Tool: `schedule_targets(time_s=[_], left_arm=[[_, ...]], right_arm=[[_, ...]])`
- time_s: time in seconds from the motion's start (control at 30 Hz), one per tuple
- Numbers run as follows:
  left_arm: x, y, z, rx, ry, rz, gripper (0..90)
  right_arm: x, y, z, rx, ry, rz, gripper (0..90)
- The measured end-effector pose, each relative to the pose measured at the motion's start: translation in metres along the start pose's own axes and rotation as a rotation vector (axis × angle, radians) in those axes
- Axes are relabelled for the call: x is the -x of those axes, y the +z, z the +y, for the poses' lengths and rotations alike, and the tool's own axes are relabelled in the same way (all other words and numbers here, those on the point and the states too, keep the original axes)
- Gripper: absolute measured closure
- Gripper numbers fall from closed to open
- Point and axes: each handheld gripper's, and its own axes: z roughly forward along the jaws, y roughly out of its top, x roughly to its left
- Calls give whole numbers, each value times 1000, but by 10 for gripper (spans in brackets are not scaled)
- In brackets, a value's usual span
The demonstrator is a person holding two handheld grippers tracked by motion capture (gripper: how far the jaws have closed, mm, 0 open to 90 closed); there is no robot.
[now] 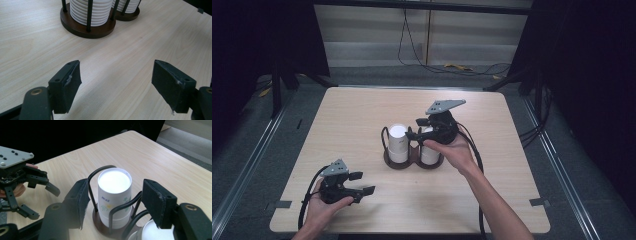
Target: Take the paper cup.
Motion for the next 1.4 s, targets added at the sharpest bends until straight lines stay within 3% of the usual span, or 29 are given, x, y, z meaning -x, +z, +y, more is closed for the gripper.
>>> schedule_targets(time_s=[0.3, 0.53, 0.77, 1.13, 1.4], left_arm=[[0, 0, 0, 1, -1, -2, 233], [0, 0, 0, -1, 1, -2, 233], [0, 0, 0, 2, -2, -4, 233], [0, 0, 0, -1, 1, -9, 233], [0, 0, 0, -2, 2, -12, 233]], right_arm=[[6, 11, 11, -50, 0, -1, 388], [5, 34, 22, -150, -19, 26, 384], [8, 45, 27, -193, -21, 28, 374], [10, 66, 34, -306, -40, 40, 323], [7, 75, 39, -342, -58, 26, 291]])
